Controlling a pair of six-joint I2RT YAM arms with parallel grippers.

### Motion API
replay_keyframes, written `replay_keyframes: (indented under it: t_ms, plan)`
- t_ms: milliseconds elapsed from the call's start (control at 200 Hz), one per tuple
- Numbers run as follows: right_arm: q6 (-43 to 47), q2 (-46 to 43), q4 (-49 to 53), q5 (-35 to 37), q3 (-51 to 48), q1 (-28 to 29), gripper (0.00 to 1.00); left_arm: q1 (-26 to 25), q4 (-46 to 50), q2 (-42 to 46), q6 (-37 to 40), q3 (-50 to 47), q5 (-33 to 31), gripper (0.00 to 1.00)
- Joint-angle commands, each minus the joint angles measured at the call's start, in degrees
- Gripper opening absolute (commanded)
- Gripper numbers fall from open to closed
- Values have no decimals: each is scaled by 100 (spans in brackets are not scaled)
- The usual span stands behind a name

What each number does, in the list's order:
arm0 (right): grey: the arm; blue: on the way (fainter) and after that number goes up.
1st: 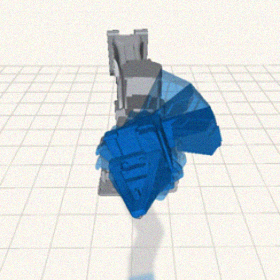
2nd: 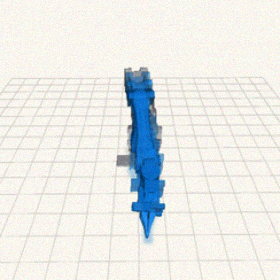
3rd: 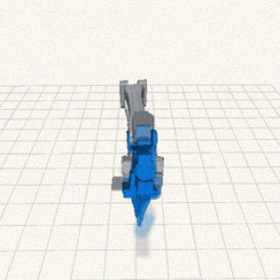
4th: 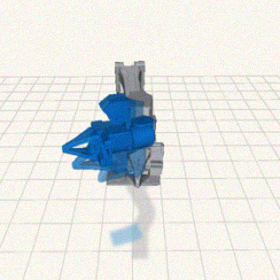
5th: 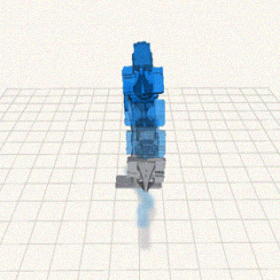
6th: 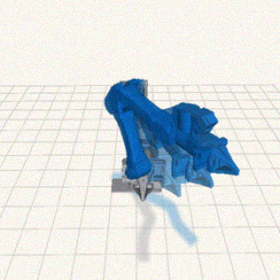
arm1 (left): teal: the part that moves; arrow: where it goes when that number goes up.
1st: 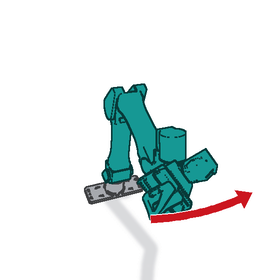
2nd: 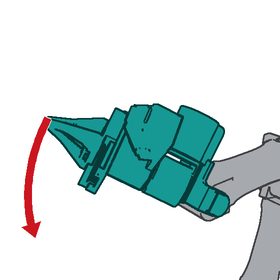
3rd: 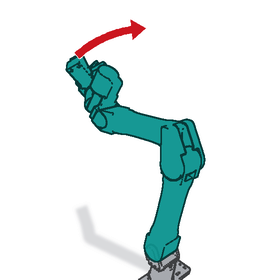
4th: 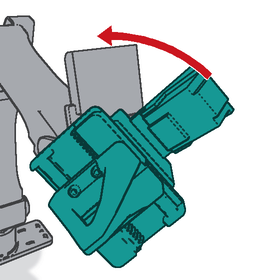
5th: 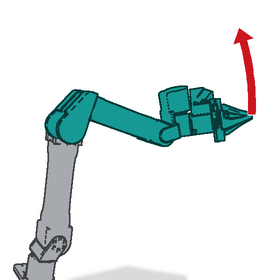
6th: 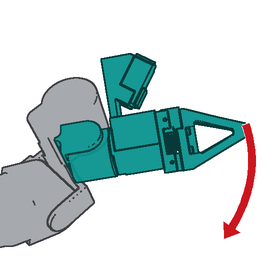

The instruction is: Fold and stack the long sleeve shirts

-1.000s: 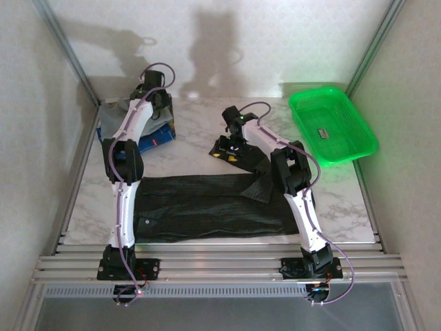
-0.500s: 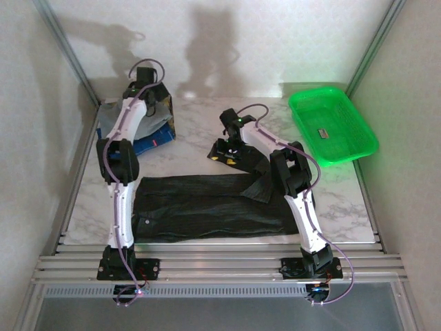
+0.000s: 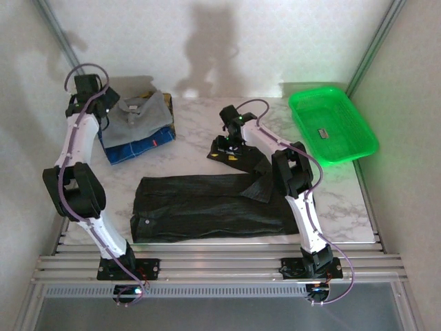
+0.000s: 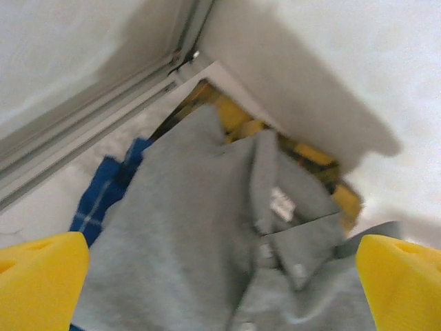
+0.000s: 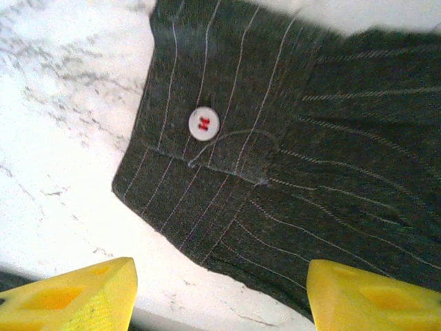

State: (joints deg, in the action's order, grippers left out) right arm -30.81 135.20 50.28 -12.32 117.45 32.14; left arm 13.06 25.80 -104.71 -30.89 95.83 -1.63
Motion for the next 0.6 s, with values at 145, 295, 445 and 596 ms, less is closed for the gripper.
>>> replay_keyframes:
  t_ms: [145, 295, 445, 596]
  plan:
    - [32, 126, 713, 889, 457, -81, 67, 124, -535, -11, -33, -937, 950, 93]
    - [-4, 483, 774, 840, 888, -120, 67, 238, -1140, -282, -168, -1428, 1059, 94]
    - [-260, 972, 902, 842, 1456, -28, 66, 298, -1753, -720, -232, -1524, 1238, 95]
    - [-505, 1327, 1007, 1078, 1818, 85, 65, 301, -2110, -1322, -275, -1191, 1432, 95]
